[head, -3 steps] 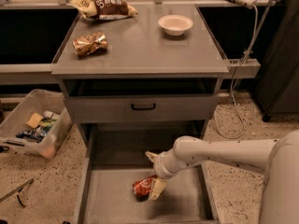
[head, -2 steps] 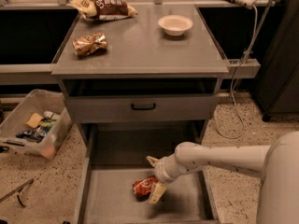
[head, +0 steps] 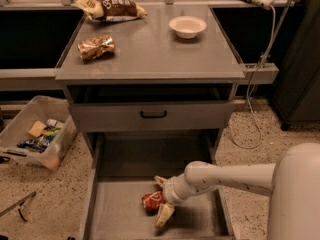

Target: Pick coke can from middle drawer and place on counter

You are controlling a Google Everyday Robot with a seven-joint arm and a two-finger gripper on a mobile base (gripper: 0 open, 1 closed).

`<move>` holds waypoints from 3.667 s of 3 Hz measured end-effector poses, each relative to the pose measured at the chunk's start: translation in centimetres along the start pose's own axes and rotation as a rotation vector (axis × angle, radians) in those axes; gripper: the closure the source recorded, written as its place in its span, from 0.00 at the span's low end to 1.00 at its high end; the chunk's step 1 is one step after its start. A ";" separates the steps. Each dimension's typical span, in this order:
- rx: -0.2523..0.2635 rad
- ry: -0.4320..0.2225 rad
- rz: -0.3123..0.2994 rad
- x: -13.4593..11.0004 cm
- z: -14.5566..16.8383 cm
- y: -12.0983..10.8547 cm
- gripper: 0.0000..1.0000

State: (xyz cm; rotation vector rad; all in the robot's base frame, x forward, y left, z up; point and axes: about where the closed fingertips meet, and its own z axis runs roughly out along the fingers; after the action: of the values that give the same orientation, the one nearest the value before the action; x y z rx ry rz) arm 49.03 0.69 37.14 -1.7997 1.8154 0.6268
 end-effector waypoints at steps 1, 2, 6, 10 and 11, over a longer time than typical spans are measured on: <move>-0.002 0.000 0.001 0.0 0.1 0.1 0.18; -0.002 0.000 0.001 0.0 0.1 0.1 0.42; 0.121 -0.140 -0.178 -14.4 -23.3 4.0 1.00; 0.498 -0.065 -0.595 -29.6 -37.7 -9.1 1.00; 0.605 -0.057 -0.639 -32.4 -41.1 -10.8 1.00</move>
Offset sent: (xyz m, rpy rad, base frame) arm -0.0007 0.0003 -0.0009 0.0005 0.0020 0.0002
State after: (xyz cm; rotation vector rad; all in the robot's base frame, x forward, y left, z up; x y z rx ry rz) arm 58.41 -1.02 89.73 -1.7439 1.1060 -0.1128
